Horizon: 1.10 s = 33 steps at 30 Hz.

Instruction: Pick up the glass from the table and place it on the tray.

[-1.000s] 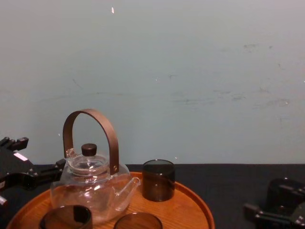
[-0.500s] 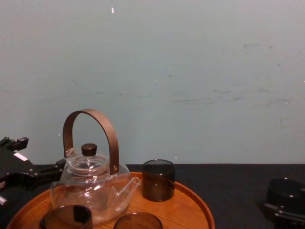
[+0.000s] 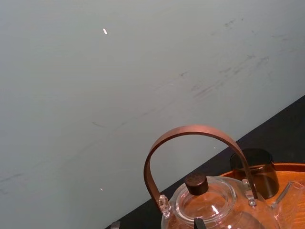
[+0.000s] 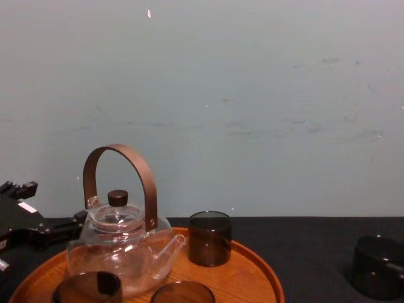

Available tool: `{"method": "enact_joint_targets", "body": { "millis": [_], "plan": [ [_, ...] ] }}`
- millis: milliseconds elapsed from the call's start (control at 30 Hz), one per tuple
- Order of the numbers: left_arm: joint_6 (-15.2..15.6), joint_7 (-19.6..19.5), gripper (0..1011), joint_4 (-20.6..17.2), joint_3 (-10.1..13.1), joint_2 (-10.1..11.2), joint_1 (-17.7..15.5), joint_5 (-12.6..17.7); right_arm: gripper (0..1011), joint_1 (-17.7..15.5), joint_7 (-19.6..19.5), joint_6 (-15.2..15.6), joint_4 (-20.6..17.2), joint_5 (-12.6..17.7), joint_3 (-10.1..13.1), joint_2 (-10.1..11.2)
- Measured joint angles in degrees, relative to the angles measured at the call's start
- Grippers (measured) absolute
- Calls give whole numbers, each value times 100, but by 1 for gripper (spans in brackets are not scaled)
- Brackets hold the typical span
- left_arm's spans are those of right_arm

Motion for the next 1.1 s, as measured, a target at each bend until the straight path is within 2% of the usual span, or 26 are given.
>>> {"method": "enact_joint_targets", "body": {
  "millis": [300, 567, 867, 1100],
  "plan": [
    [0, 0, 1002, 0, 0, 0, 0, 0, 1002, 151, -31, 80, 200, -34, 193, 35],
    [0, 0, 1001, 0, 0, 0, 0, 0, 1002, 342, 29, 215, 402, 2, 268, 37],
    [0, 0, 1001, 0, 0, 0, 0, 0, 1002, 641, 179, 397, 619, 124, 191, 24],
    [0, 0, 1001, 0, 0, 0, 0, 0, 1002, 963, 213, 525, 833, 86, 18, 24]
  ]
}}
